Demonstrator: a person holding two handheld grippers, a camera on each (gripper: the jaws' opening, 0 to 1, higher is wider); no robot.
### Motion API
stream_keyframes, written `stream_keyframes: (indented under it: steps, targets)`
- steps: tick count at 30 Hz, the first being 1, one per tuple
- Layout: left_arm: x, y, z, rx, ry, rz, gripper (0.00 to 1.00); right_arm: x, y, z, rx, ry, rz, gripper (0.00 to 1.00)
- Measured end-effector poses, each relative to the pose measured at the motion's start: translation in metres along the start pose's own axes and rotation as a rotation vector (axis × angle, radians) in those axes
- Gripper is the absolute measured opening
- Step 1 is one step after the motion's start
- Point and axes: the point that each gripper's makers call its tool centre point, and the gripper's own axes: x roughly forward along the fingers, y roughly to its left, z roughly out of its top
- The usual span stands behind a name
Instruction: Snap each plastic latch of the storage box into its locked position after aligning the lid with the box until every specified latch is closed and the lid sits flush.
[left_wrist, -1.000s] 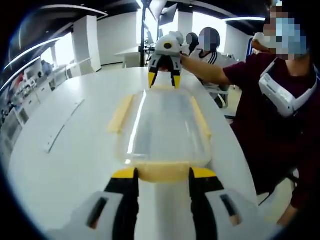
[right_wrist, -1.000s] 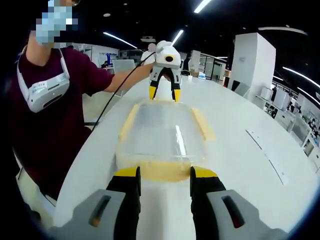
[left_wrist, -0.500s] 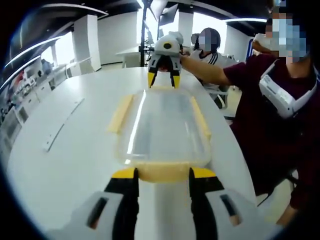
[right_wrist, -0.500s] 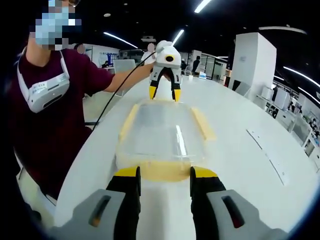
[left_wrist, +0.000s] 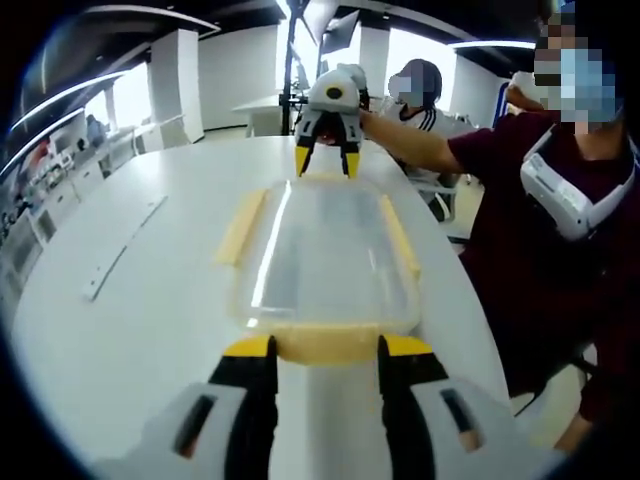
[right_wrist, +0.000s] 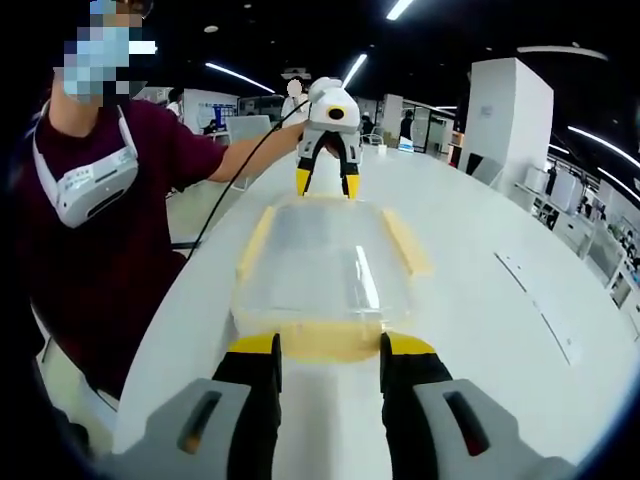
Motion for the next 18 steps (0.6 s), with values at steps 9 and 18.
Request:
stream_keyframes:
  steps: [9,18]
  targets:
    - [0.003,0.0028,-0.0009,-0.007,0.006,0.005,0.38,-0.0011,0.0018,-0.0014,0.02,-0.015,-0.004,0.37]
    - [0.0038,0.0024,-0.0005,0.005,0.007,0.019,0.38,0.0003,0.004,-0.0059,0.034,-0.026,-0.019,0.36]
